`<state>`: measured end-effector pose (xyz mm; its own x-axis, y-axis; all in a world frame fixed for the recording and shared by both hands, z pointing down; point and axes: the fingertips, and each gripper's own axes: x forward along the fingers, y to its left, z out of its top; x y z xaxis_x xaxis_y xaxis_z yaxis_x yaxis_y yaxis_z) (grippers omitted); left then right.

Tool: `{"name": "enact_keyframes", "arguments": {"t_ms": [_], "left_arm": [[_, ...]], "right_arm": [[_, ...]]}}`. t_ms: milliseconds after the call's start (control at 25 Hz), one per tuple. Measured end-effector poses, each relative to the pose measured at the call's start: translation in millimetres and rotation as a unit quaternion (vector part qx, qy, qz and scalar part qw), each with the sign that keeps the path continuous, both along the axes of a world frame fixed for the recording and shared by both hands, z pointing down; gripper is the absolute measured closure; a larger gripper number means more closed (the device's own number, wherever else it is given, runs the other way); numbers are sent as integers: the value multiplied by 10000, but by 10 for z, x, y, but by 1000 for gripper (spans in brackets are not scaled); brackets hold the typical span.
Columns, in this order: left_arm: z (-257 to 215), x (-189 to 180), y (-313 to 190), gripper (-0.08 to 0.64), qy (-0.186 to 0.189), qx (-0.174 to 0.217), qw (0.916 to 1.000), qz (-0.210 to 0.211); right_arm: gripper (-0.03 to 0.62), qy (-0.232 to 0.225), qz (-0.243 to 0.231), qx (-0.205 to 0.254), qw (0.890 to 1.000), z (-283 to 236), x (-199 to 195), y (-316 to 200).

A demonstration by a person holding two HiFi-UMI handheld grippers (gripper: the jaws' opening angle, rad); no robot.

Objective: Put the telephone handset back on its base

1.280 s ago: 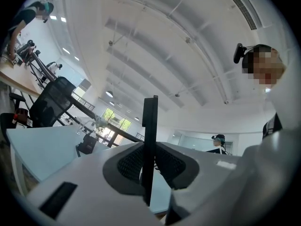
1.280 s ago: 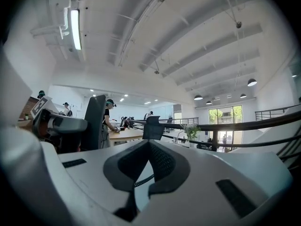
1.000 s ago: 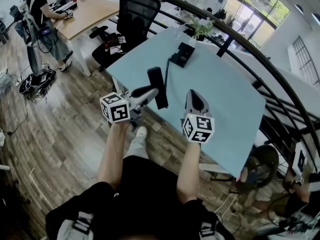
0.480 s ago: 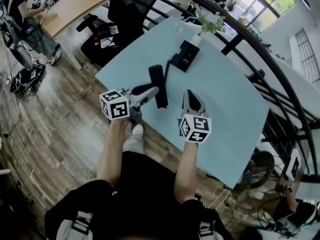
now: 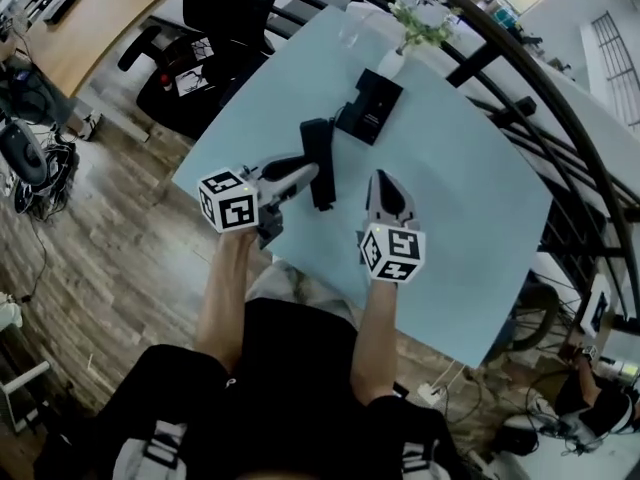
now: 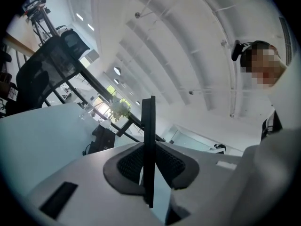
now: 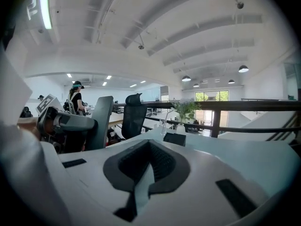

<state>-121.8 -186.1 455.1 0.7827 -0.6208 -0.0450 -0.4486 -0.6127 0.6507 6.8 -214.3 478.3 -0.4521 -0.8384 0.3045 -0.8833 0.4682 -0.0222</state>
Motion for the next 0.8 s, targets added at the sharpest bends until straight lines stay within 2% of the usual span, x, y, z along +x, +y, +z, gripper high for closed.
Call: {"name": "enact_keyframes", "arguments": {"t_ms": [200,400,800], "left_arm": [[249,125,-283,494,5,-291,9994,178],[449,238,-572,494,-165,-482,9982,310],[704,462,-1039,494,-377,-702,9925,926]], "right_arm": [[606,14,324,-282,9991,229,225,-216],[606,3,286,-480,9984,407,302,-414],[606,99,195,-556,9982,388,485,-778]]}}
